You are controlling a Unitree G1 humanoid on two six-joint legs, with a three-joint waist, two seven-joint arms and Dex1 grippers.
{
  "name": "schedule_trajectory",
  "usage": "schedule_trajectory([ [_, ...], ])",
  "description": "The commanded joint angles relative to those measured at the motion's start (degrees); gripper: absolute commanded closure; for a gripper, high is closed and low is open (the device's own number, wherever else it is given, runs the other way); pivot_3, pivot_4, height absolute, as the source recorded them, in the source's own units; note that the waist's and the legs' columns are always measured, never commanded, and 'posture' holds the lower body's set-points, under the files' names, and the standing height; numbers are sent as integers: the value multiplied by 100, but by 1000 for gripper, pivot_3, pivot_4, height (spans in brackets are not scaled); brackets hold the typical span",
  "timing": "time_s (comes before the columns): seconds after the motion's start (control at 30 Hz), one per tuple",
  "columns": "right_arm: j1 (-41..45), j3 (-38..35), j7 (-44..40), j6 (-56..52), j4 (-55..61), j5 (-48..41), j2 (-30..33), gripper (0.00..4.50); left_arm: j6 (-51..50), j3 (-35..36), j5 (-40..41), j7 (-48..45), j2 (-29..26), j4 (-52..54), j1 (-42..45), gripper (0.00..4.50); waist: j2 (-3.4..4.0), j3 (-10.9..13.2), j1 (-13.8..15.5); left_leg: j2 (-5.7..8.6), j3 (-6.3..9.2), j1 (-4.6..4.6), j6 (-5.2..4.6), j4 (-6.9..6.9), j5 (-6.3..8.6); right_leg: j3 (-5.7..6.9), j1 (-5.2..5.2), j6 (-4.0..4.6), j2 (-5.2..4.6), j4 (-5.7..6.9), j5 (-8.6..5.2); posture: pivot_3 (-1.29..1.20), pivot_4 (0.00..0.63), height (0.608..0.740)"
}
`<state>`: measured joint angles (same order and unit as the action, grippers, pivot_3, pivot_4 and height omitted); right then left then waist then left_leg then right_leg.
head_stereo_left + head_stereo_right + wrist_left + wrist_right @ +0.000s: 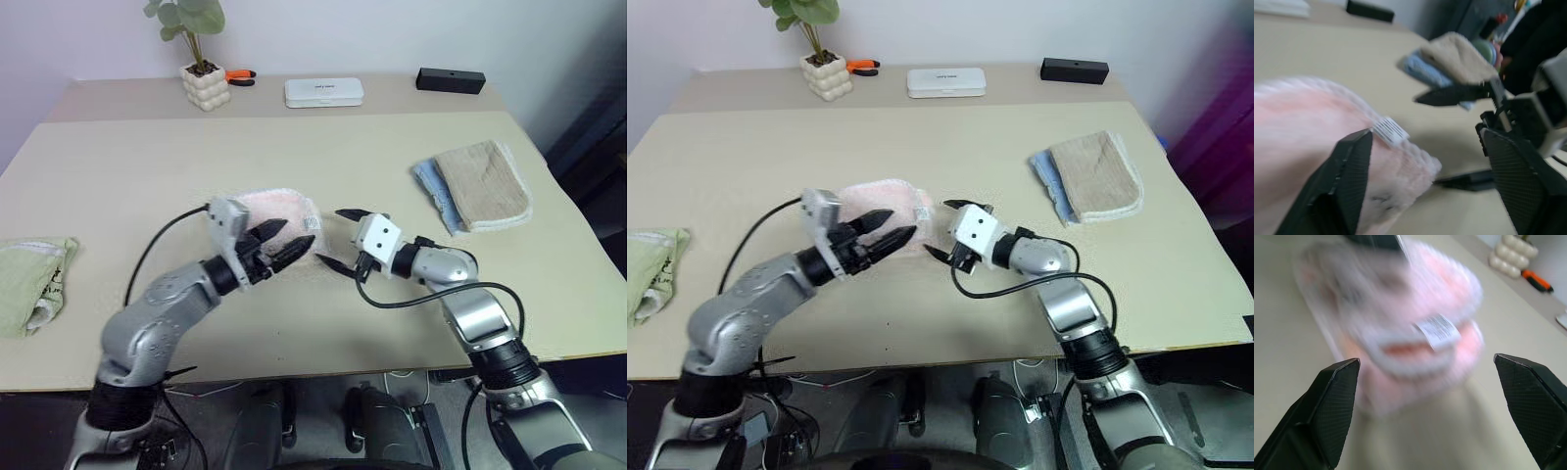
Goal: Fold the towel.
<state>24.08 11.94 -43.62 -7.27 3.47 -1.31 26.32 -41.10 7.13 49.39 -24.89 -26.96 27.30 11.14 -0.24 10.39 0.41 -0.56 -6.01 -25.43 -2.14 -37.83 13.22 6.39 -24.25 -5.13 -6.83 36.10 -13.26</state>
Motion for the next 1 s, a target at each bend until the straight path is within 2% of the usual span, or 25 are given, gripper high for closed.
schedule_trajectory([
  [0.03, 150, -249, -279, -20, 82, -299, 165, 1815, 76, 853, 507, 17, -164, 318, -179, 1607, 0, 0, -1, 0, 0, -1, 0, 0, 0, 1, 0, 0, 0, -1, 0, 0, 150, 734],
  [0.07, 191, -292, -278, -55, 61, -354, 154, 2398, 144, 959, 402, 77, -223, 311, -196, 1927, 0, 0, 5, 0, 0, 0, -2, -1, 2, 1, 0, 0, 0, 0, 0, 0, 150, 734],
  [0.13, 271, -362, -230, -152, 46, -457, 80, 3457, 230, 1021, 177, 161, -304, 276, -196, 2932, 0, 0, 16, 0, 1, -1, -2, -4, 2, 2, 1, 1, 1, 0, 0, 0, 150, 734],
  [0.17, 440, -414, -89, -384, 97, -669, -181, 4068, 402, 848, -348, 340, -364, 76, -92, 3398, 0, 0, 17, 0, 1, 0, -3, -5, 2, 2, 3, 1, 1, 0, 0, 0, 150, 734],
  [0.2, 560, -449, 11, -557, 138, -818, -371, 4471, 527, 717, -727, 469, -399, -71, -16, 3398, 0, 0, 17, 1, 1, -1, -3, -5, 3, 2, 3, 1, 1, 0, 0, 0, 150, 734],
  [0.3, 901, -480, 286, -987, 185, -1140, -991, 4471, 863, 455, -1391, 796, -170, -477, 237, 3398, 1, 0, 14, -1, 0, -1, -1, -6, 1, 2, 0, 2, 5, 6, 1, 0, 150, 734],
  [0.47, 1312, -49, 705, -1548, -345, -946, -1718, 4471, 1218, -251, -2081, 524, 87, -1018, 444, 3398, 0, 0, 17, 2, -3, -6, -3, -6, 7, 2, 0, 1, 3, 3, 2, 0, 150, 734],
  [0.7, 1084, 637, 872, -1476, -1254, -155, -1612, 4471, 1470, -932, -2798, 111, 177, -1689, 296, 3398, 1, -1, 0, 2, -8, -6, -2, -6, 7, 2, -4, 1, 4, 4, 2, 0, 150, 734],
  [0.83, 1060, 518, 1003, -1540, -1318, -105, -1638, 4471, 1557, -782, -2827, 84, 295, -1699, 209, 3398, 2, -1, -46, -3, -9, -6, 1, -6, 6, 1, -9, 1, 4, 7, 2, 0, 150, 734],
  [0.9, 1052, 373, 909, -1537, -1117, -232, -1584, 4471, 1542, -421, -2544, 128, 380, -1400, 104, 3398, 2, -1, -81, -4, -7, -5, 2, -6, 5, 1, -8, 1, 3, 8, 2, 0, 150, 734],
  [1.0, 1006, 137, 586, -1456, -621, -551, -1410, 3691, 1291, 356, -1894, 370, 524, -953, 7, 3398, 2, 1, -110, -4, -6, -9, 0, -6, 7, 1, -9, 1, -1, 7, 3, 0, 150, 734],
])
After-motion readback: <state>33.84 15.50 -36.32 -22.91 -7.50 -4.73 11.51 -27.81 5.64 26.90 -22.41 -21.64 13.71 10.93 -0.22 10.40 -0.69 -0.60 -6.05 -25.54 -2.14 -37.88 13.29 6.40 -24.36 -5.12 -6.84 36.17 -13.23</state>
